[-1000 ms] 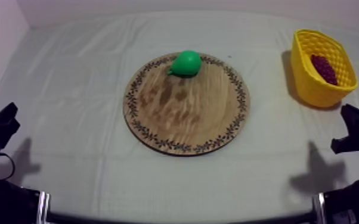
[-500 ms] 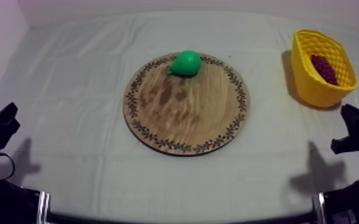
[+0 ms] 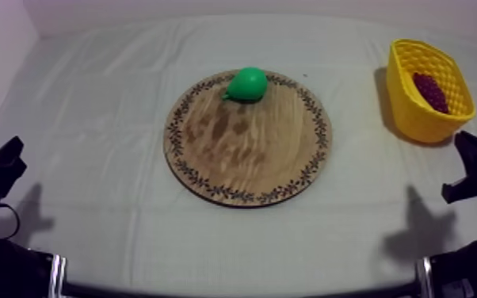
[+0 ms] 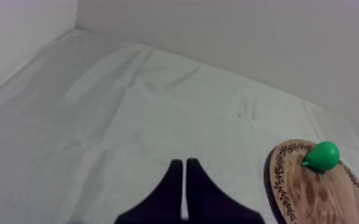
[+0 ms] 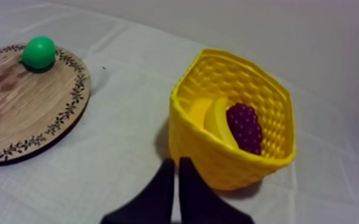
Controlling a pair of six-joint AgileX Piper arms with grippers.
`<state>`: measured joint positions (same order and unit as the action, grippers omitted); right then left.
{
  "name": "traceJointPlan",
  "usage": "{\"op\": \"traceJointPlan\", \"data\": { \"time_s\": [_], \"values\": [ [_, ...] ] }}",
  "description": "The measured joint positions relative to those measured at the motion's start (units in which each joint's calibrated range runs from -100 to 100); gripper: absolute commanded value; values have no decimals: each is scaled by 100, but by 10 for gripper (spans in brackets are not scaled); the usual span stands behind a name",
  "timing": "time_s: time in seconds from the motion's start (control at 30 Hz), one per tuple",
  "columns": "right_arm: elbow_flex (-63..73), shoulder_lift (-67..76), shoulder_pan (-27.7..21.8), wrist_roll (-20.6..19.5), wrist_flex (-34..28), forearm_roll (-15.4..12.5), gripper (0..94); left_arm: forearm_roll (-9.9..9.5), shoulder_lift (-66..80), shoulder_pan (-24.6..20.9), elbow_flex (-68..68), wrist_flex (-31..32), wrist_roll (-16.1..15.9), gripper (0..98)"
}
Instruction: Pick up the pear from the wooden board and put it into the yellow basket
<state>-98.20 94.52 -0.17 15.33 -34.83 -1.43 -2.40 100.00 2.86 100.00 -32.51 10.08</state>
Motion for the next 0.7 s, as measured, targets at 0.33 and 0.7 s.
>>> {"op": "traceJointPlan", "data": {
  "time_s": [0.33,0.7],
  "values": [
    [1373,-1213,234,393,190,-251,3,0,0,0,0,0,0,1],
    [3802,-3479,569,1208,-395,-656,3,0,0,0,0,0,0,1]
  ]
}}
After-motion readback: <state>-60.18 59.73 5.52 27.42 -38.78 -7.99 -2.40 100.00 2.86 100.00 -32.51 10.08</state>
